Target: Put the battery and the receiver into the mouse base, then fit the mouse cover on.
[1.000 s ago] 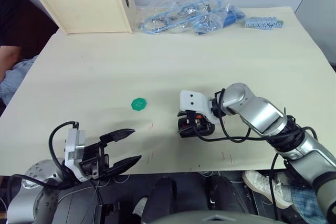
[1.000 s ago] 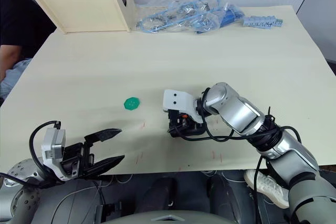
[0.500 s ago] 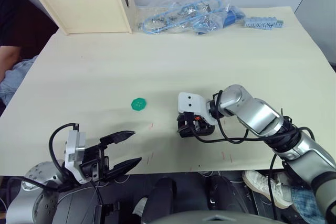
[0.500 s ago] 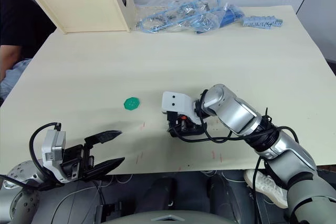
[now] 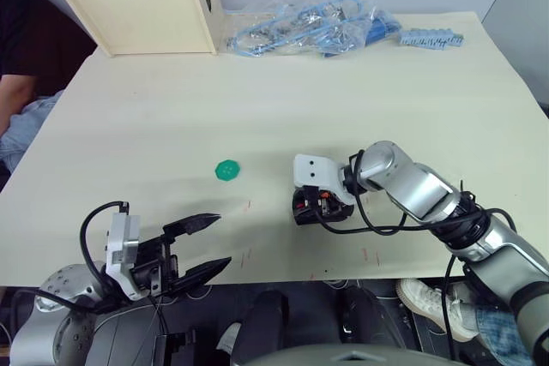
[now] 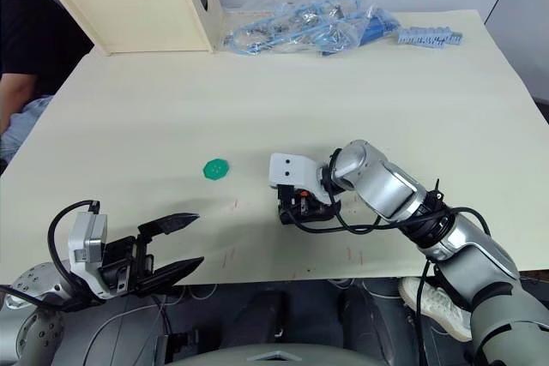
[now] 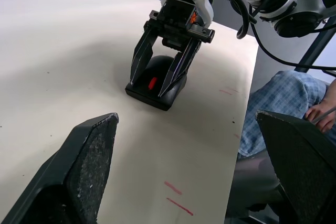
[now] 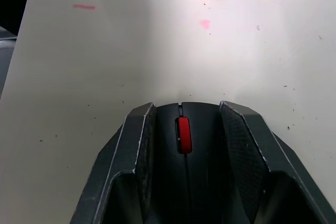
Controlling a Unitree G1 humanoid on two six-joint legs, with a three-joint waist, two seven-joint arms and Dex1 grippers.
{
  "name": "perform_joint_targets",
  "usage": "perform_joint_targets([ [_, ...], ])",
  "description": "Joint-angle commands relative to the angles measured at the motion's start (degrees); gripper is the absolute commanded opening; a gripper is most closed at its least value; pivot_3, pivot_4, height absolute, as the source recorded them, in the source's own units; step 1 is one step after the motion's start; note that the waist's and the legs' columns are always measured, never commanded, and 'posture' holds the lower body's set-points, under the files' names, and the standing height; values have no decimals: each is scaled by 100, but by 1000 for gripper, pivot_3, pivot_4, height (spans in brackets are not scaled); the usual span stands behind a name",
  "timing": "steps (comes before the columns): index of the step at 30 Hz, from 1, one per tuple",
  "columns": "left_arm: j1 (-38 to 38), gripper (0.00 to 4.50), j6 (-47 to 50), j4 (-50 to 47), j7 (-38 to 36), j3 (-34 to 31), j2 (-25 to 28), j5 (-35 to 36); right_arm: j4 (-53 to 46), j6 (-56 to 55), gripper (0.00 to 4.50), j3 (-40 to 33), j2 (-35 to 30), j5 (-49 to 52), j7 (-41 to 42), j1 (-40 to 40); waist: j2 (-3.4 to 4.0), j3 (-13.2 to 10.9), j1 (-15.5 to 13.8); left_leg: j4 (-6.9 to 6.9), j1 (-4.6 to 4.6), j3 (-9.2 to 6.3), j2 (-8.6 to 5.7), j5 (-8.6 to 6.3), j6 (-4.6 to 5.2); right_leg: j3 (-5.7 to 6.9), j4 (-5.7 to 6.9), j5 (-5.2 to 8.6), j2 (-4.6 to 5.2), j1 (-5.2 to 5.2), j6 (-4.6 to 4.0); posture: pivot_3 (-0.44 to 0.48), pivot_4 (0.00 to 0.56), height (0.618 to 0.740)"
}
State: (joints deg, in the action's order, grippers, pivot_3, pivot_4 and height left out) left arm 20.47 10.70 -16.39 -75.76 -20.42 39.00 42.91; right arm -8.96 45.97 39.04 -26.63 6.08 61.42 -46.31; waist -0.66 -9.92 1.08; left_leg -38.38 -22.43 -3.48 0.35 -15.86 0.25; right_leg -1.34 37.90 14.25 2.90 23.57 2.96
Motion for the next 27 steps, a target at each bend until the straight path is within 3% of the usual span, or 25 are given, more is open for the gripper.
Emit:
perform_joint_targets([
  [1,40,4500,-42,-183,24,-133,12,59,256,27,2014,237,-72,-124,83,215,0,1,-2,0,0,0,0,0,0,0,0,0,0,0,0,0,150,740],
  [6,11,4500,-39,-169,30,-124,15,59,291,-222,2014,-131,4,24,17,338,-2,6,-9,0,2,0,0,0,0,0,0,0,0,-1,0,0,150,740],
  [8,6,4500,-37,-162,33,-131,12,65,74,-523,2014,-846,129,410,-55,483,-1,5,-9,0,2,0,0,0,0,0,0,0,0,-2,0,0,150,740],
  [13,3,4500,-22,-151,37,-148,14,86,-355,-752,2014,-1819,195,1028,-101,810,0,0,-11,0,-10,-2,-1,0,0,1,-2,0,1,6,0,0,150,740],
  [17,9,4500,-14,-160,46,-160,8,105,-917,-1403,2014,-2976,161,1712,-152,1829,-4,2,-34,4,-11,-7,0,0,0,7,-5,0,0,4,0,0,150,740],
  [21,-18,4500,7,-148,52,-158,15,104,-1056,-1427,2014,-3239,-115,2023,30,2351,0,-1,-9,3,-12,-2,-1,0,0,4,-7,0,3,1,2,0,150,740],
  [27,-90,4500,49,-117,37,-127,27,98,-1059,-1652,2014,-3635,98,2340,-424,3246,-1,-1,7,3,0,11,4,0,0,-7,0,1,-10,-1,-1,0,150,740],
])
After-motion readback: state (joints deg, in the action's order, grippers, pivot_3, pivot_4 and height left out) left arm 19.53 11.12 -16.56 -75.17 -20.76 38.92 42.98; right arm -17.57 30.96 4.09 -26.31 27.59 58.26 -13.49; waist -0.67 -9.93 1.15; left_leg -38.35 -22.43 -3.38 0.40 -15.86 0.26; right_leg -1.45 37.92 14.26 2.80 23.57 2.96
